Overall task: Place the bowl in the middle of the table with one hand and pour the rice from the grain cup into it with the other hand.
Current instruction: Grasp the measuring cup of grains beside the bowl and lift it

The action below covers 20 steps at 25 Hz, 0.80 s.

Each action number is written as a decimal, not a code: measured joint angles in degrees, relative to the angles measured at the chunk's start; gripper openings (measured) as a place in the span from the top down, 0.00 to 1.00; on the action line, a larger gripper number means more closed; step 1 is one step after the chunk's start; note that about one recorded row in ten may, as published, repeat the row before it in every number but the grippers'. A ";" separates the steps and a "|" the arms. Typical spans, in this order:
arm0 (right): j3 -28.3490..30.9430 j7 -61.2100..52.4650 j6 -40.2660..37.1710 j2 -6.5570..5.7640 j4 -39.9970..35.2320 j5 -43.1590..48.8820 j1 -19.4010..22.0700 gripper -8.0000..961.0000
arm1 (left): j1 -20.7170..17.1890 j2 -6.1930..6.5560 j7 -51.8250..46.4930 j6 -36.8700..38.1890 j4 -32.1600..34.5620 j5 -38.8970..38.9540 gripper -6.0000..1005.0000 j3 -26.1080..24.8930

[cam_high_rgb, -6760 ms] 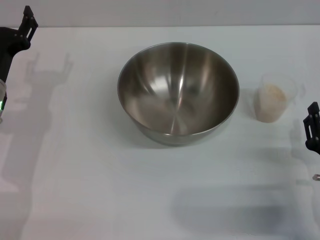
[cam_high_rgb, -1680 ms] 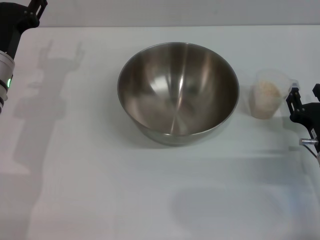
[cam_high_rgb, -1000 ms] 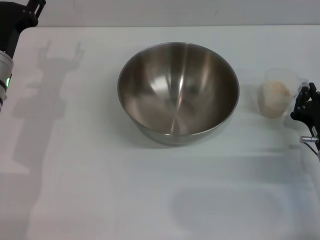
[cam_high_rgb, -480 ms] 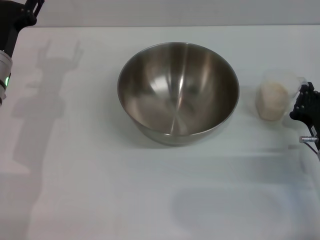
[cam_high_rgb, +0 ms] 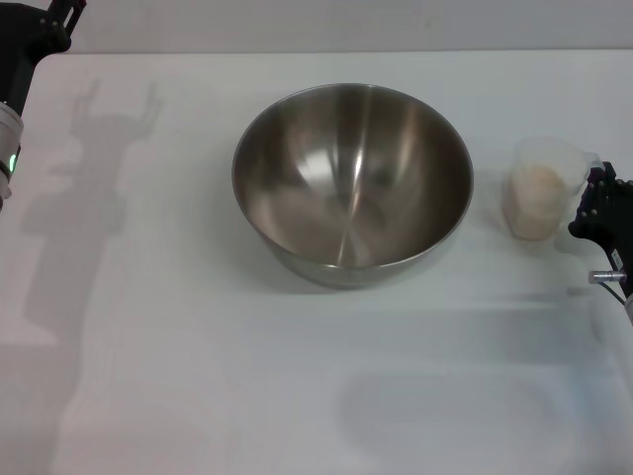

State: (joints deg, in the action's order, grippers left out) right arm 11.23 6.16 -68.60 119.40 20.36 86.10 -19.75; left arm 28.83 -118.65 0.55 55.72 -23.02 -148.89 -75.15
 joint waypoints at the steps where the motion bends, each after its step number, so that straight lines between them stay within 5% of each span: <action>1: 0.00 0.00 0.00 0.00 0.00 0.00 0.00 0.98 | 0.00 0.00 0.00 0.00 0.00 0.00 0.18 0.00; 20: -0.06 0.42 -12.89 -0.16 -2.85 5.13 -1.00 0.98 | -1.46 0.17 0.49 0.04 1.59 -0.13 0.18 0.07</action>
State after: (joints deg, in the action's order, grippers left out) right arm 11.17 6.57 -81.49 119.24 17.51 91.23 -20.75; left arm 27.36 -118.48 1.04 55.76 -21.44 -149.02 -75.08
